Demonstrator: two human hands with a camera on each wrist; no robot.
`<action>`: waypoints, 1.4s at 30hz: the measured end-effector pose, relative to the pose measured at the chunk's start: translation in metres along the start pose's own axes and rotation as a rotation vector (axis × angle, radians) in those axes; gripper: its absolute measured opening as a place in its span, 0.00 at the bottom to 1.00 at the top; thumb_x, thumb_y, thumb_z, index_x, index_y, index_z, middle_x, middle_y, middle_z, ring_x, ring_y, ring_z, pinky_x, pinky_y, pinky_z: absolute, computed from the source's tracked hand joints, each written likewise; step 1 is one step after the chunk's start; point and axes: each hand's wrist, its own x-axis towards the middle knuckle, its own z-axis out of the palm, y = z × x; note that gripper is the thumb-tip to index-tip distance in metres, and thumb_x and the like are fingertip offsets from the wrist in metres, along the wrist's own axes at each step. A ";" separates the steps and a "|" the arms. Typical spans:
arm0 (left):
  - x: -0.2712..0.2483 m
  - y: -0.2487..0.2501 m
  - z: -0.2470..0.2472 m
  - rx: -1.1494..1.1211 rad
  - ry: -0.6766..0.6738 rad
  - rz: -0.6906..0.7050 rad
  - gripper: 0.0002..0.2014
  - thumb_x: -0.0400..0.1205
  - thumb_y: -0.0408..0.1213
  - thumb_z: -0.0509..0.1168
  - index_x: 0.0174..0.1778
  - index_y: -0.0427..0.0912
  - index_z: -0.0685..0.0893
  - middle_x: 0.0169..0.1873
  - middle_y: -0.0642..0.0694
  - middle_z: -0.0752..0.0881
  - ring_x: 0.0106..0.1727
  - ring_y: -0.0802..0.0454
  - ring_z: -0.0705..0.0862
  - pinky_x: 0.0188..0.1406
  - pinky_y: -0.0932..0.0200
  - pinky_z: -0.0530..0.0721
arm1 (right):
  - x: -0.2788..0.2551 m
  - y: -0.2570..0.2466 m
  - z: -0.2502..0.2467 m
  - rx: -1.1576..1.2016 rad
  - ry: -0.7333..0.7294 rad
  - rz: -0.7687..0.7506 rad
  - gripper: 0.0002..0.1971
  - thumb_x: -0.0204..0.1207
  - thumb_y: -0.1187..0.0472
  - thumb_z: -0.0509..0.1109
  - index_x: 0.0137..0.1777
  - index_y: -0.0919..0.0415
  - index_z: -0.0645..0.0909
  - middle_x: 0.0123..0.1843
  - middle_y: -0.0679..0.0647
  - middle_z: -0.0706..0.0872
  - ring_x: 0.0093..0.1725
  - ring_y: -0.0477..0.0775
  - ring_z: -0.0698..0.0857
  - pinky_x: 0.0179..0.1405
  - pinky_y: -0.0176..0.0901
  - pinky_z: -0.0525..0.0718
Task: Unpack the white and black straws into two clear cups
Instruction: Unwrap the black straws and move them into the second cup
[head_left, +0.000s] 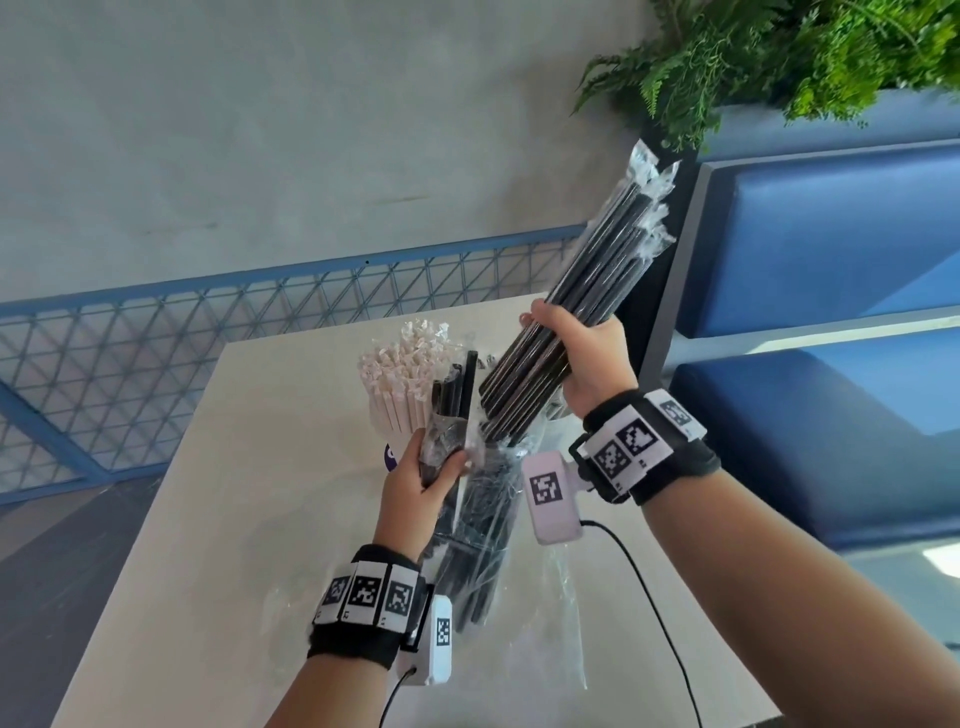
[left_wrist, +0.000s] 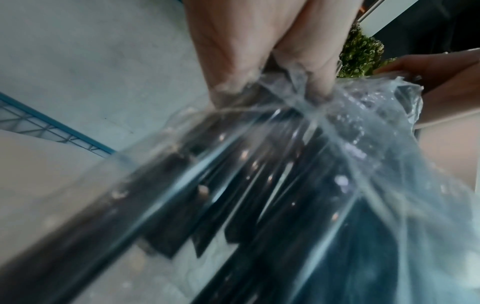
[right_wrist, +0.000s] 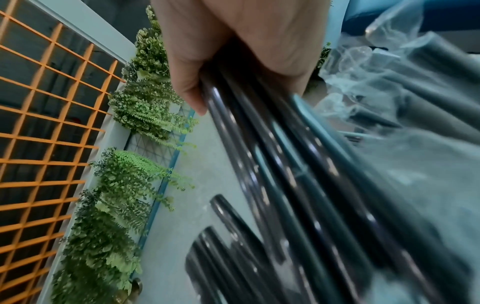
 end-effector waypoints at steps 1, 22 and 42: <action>0.000 0.000 0.000 0.011 0.004 -0.001 0.16 0.80 0.40 0.65 0.63 0.50 0.75 0.28 0.52 0.81 0.26 0.56 0.77 0.27 0.74 0.74 | 0.002 -0.003 0.000 0.016 0.019 -0.008 0.04 0.72 0.72 0.70 0.39 0.64 0.78 0.37 0.60 0.82 0.38 0.57 0.82 0.38 0.49 0.86; -0.017 0.000 -0.010 0.069 0.258 -0.009 0.10 0.80 0.34 0.65 0.38 0.49 0.71 0.27 0.57 0.76 0.27 0.61 0.76 0.28 0.79 0.72 | 0.025 -0.030 -0.012 -0.011 0.228 -0.256 0.14 0.61 0.66 0.75 0.46 0.63 0.78 0.39 0.56 0.84 0.41 0.58 0.85 0.50 0.61 0.87; -0.016 0.006 -0.007 -0.180 0.273 -0.056 0.14 0.80 0.34 0.66 0.45 0.62 0.75 0.41 0.61 0.84 0.40 0.78 0.82 0.41 0.82 0.75 | 0.049 0.070 -0.026 -0.774 0.099 0.019 0.26 0.63 0.54 0.81 0.59 0.64 0.81 0.55 0.58 0.89 0.54 0.58 0.87 0.57 0.55 0.85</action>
